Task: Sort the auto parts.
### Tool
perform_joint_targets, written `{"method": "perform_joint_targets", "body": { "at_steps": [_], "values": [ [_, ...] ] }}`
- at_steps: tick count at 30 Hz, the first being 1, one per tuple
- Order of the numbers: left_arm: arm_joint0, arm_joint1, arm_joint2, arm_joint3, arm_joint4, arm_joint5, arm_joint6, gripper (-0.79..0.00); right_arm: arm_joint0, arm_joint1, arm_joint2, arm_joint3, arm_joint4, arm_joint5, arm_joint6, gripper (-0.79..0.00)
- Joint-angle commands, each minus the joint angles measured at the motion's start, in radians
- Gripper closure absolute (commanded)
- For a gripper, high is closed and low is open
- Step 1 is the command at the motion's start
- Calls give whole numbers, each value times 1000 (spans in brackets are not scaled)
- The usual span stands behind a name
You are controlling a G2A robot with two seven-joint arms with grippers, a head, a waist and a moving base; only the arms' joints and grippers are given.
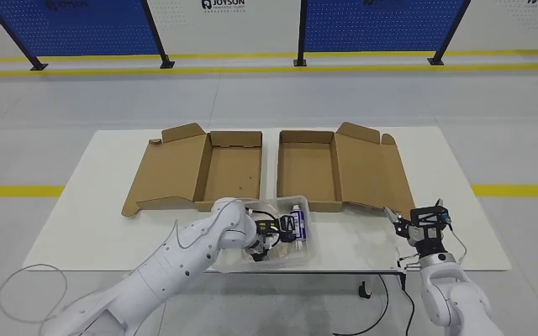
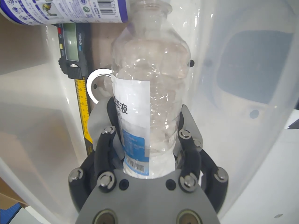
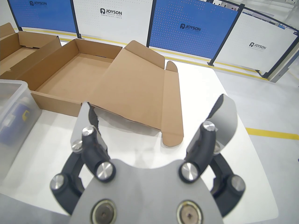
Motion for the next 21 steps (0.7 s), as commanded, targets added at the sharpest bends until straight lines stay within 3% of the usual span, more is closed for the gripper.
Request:
{"method": "perform_joint_targets", "body": {
  "at_steps": [1, 21],
  "values": [
    [2, 2, -6, -6, 8, 2, 11, 0, 0, 0, 0, 0, 0, 0, 0, -785],
    [10, 20, -42, -46, 66, -5, 46, 0, 0, 0, 0, 0, 0, 0, 0, -785]
  ]
}}
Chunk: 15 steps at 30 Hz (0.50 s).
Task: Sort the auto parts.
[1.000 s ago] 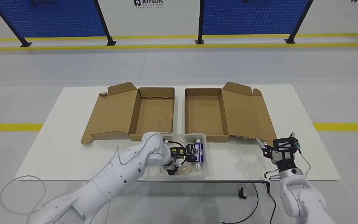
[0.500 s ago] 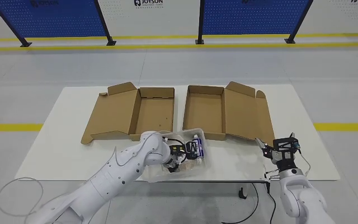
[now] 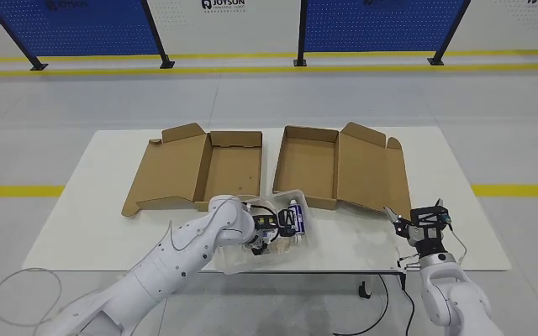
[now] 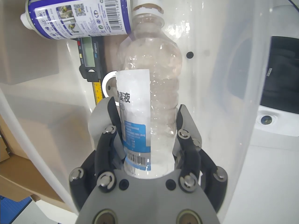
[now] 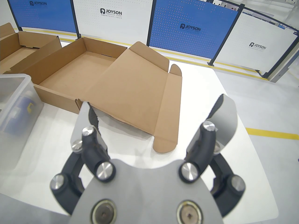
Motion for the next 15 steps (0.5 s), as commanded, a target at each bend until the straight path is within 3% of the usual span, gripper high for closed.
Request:
{"method": "perform_joint_targets", "body": {
  "at_steps": [1, 15],
  "values": [
    [1, 3, -8, -4, 5, 2, 5, 0, 0, 0, 0, 0, 0, 0, 0, -785],
    [27, 24, -58, -54, 16, 6, -1, 0, 0, 0, 0, 0, 0, 0, 0, -785]
  ]
}}
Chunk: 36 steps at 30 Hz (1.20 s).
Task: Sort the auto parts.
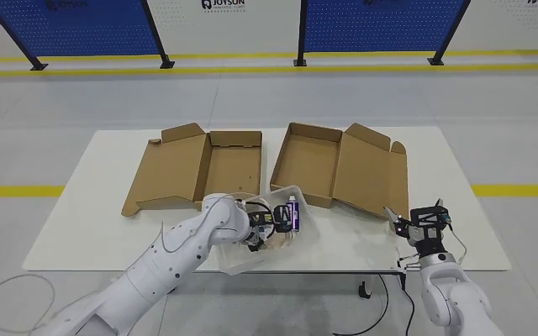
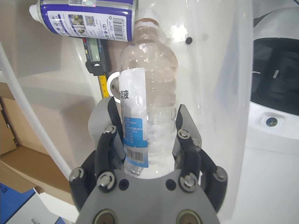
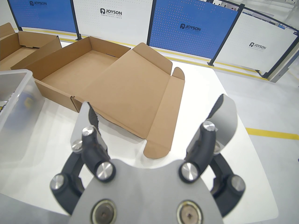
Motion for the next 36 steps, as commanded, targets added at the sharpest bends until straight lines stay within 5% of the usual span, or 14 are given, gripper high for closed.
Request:
{"method": "perform_joint_targets", "body": {
  "at_steps": [1, 14, 26, 29, 31, 36],
  "values": [
    [3, 3, -9, -11, 1, 2, 1, 0, 0, 0, 0, 0, 0, 0, 0, -785],
    [60, 35, -76, -66, 24, 8, -15, 0, 0, 0, 0, 0, 0, 0, 0, -785],
    [42, 29, -22, -49, 53, 16, -90, 0, 0, 0, 0, 0, 0, 0, 0, -785],
    [27, 23, -3, -32, 48, 21, -94, -139, 0, 0, 0, 0, 0, 0, 0, -785],
    [17, 18, 8, -20, 42, 23, -96, -299, 0, 0, 0, 0, 0, 0, 0, -785],
    [-4, 7, 28, 1, 32, 25, -99, -317, 0, 0, 0, 0, 0, 0, 0, -785]
  ]
}}
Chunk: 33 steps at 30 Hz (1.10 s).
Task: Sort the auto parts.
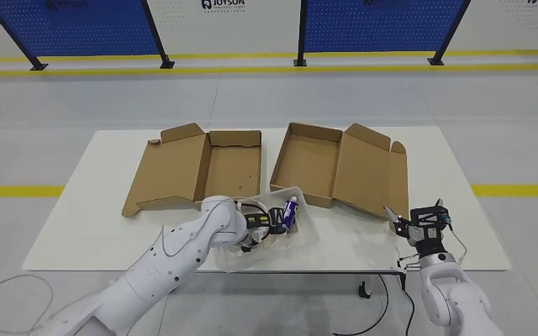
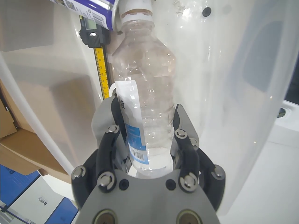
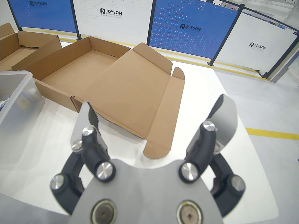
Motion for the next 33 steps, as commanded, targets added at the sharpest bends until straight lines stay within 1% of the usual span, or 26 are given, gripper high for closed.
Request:
{"method": "perform_joint_targets", "body": {
  "at_steps": [1, 11, 14, 18, 25, 26, 27, 31, 32, 33],
  "values": [
    [-6, -3, 6, 7, -3, 0, 0, -320, 0, 0, 0, 0, 0, 0, 0, -785],
    [-29, -19, 35, 22, -8, -2, 2, -336, 0, 0, 0, 0, 0, 0, 0, -785],
    [-37, -23, 49, 30, -10, -6, 6, -311, 0, 0, 0, 0, 0, 0, 0, -785],
    [-50, -29, 61, 44, -15, -4, 4, -366, 0, 0, 0, 0, 0, 0, 0, -785],
    [-70, -39, 79, 65, -24, -6, 7, -391, 0, 0, 0, 0, 0, 0, 0, -785],
    [-72, -41, 80, 67, -26, -5, 9, -406, 0, 0, 0, 0, 0, 0, 0, -785],
    [-74, -43, 82, 69, -27, -4, 11, -446, 0, 0, 0, 0, 0, 0, 0, -785],
    [-80, -50, 91, 79, -31, -5, 15, -477, 0, 0, 0, 0, 0, 0, 0, -785],
    [-82, -52, 94, 81, -31, -5, 15, -542, 0, 0, 0, 0, 0, 0, 0, -785],
    [-84, -53, 96, 85, -31, -4, 17, -585, 0, 0, 0, 0, 0, 0, 0, -785]
  ]
}}
